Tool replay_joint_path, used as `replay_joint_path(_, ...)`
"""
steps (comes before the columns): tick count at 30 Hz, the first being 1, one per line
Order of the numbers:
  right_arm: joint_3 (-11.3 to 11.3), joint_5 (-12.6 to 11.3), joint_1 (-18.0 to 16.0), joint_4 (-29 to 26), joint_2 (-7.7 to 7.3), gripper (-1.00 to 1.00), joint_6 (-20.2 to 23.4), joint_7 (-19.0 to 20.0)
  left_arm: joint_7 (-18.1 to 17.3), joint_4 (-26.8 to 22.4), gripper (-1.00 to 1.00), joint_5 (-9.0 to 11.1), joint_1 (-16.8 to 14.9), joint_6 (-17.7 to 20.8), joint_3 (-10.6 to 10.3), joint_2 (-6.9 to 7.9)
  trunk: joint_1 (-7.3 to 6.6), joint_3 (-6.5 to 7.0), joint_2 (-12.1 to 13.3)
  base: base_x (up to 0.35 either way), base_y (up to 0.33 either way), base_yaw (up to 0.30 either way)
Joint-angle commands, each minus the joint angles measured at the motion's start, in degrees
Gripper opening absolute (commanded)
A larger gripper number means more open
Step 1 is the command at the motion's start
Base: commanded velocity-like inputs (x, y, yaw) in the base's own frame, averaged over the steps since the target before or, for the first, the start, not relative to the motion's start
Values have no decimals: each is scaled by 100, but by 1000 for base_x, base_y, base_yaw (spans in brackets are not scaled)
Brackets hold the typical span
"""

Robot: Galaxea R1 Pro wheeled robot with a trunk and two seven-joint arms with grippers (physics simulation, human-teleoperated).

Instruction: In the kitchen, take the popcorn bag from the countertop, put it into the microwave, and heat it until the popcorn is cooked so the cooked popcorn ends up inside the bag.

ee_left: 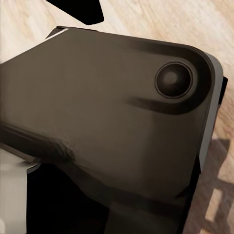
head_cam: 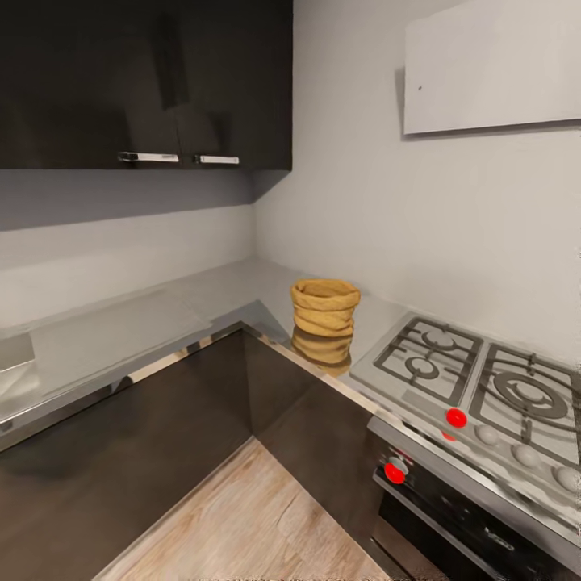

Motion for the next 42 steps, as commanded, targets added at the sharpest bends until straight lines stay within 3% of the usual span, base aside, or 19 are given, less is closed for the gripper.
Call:
replay_joint_path(1, -49, 49, -6, 12, -3, 100, -27, 5, 6, -2, 100, 21, -1, -14, 7, -2, 0, -15, -3, 0, 0, -76)
replay_joint_path(32, -40, 41, -8, 17, -13, 100, -9, -21, 6, 6, 100, 21, -1, -14, 16, -7, 0, -302, -3, 0, 0, -40)
replay_joint_path(42, -62, 16, -9, 20, 67, 100, 52, -25, 6, 6, 100, 21, -1, -14, 16, -11, 0, -337, -3, 0, 0, 17)
